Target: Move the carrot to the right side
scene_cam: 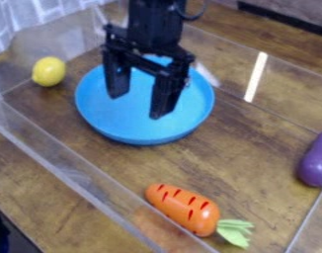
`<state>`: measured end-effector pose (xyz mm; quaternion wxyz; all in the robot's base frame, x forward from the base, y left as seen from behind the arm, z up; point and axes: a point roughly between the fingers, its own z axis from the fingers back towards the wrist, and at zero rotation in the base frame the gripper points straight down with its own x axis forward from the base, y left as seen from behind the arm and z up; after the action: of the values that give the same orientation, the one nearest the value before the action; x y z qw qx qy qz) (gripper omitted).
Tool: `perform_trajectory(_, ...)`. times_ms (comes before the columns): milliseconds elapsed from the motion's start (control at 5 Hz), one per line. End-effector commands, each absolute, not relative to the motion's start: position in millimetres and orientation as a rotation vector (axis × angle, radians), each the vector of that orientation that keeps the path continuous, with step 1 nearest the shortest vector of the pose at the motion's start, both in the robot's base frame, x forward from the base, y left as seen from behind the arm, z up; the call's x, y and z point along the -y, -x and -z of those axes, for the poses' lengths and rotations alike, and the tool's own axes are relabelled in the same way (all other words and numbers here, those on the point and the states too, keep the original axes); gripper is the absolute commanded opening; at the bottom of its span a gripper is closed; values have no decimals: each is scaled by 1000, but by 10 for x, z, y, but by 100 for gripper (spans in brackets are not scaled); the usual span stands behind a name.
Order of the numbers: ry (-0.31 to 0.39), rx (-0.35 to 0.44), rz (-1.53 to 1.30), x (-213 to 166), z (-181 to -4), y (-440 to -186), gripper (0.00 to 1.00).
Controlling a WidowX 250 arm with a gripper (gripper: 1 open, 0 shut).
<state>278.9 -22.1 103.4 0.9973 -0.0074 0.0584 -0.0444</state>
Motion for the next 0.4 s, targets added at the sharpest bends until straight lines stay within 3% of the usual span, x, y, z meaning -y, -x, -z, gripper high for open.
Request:
perform_trajectory(0, 3, -70, 258, 385, -1006, -2713, 100)
perform_trajectory(200, -22, -53, 382, 519, -787, -2621, 100)
